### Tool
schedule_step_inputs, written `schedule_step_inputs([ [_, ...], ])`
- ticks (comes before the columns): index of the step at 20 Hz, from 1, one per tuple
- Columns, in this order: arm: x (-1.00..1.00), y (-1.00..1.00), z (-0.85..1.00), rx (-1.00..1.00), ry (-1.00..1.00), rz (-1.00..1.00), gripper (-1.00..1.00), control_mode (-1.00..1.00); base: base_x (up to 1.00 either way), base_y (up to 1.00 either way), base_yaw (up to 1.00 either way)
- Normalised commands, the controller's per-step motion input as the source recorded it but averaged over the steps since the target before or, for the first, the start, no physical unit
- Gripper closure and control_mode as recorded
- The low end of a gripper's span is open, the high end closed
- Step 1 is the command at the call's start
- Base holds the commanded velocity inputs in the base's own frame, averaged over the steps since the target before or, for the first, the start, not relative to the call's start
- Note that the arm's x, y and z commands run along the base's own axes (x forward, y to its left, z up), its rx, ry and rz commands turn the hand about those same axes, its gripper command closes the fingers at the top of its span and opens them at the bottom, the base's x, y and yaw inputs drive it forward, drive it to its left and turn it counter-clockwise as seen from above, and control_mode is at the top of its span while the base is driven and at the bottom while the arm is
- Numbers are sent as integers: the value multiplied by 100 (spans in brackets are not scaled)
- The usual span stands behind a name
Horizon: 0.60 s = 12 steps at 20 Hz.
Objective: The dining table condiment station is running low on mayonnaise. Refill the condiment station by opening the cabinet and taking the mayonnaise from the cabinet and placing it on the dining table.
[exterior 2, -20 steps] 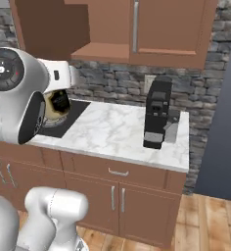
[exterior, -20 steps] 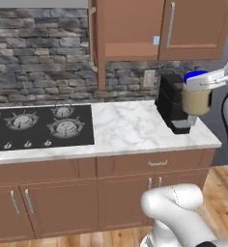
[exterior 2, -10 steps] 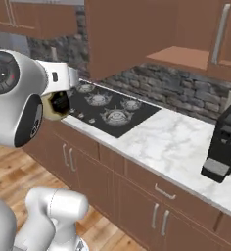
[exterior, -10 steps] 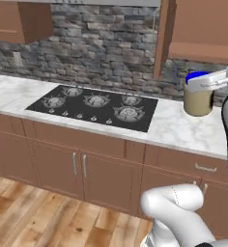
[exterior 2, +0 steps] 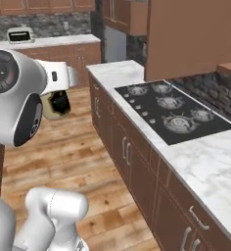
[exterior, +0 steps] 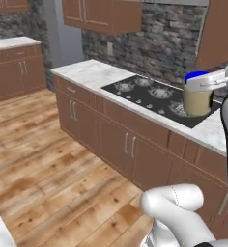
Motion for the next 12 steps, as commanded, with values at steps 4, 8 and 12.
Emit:
schedule_step_inputs([
  [4,0,0,0,0,0,0,100,100,-53,-47,69],
  [8,0,0,0,0,0,0,100,100,-62,-51,66],
  [12,0,0,0,0,0,0,100,100,-90,-55,61],
])
